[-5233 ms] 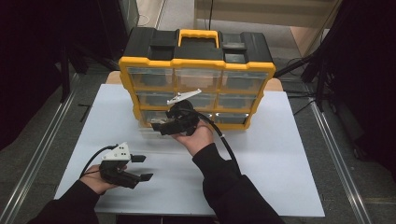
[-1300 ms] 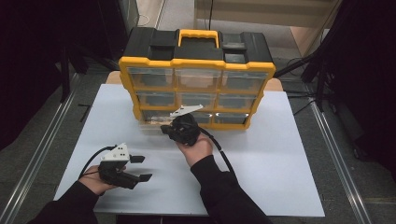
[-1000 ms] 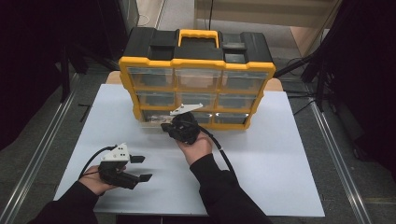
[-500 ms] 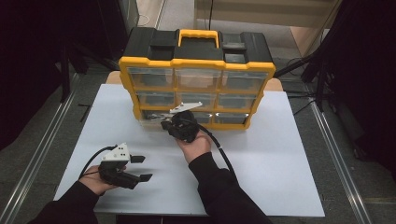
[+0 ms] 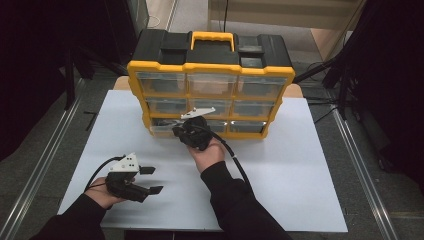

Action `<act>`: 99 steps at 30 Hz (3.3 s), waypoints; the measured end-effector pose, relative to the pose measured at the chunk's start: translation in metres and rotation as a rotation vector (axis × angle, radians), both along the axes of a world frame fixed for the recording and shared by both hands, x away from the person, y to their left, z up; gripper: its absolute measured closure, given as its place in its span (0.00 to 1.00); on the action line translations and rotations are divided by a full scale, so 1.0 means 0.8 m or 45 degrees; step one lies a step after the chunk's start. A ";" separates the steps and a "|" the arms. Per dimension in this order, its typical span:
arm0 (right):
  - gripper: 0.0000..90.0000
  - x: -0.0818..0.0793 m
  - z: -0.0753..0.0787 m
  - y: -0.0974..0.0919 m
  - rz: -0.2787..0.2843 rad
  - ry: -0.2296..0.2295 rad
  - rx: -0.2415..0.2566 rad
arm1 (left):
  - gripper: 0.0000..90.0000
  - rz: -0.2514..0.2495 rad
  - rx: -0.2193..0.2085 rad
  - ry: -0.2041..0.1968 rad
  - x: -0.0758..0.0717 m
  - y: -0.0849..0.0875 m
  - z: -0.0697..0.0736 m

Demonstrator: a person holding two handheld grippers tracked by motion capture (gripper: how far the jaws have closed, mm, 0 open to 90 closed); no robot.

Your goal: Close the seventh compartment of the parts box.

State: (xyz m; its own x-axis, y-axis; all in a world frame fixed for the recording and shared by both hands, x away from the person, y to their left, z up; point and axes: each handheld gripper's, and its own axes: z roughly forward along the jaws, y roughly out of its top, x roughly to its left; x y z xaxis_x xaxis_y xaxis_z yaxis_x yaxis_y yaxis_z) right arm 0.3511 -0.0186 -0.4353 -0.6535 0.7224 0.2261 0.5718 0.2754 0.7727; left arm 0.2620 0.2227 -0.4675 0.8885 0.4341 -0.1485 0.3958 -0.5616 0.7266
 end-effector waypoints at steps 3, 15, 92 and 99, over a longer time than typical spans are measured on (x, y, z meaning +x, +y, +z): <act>1.00 0.002 0.001 0.001 -0.005 0.000 -0.010 | 0.31 0.000 -0.001 0.001 0.000 0.000 0.000; 1.00 0.004 0.001 0.001 -0.020 0.000 -0.010 | 0.31 -0.001 0.002 0.004 0.000 0.000 -0.001; 0.32 -0.026 0.018 -0.011 0.388 0.039 0.082 | 0.31 0.010 -0.006 0.002 0.003 0.003 -0.001; 0.27 -0.036 0.014 -0.025 0.477 0.021 0.061 | 0.31 0.018 0.000 0.008 0.004 0.004 -0.002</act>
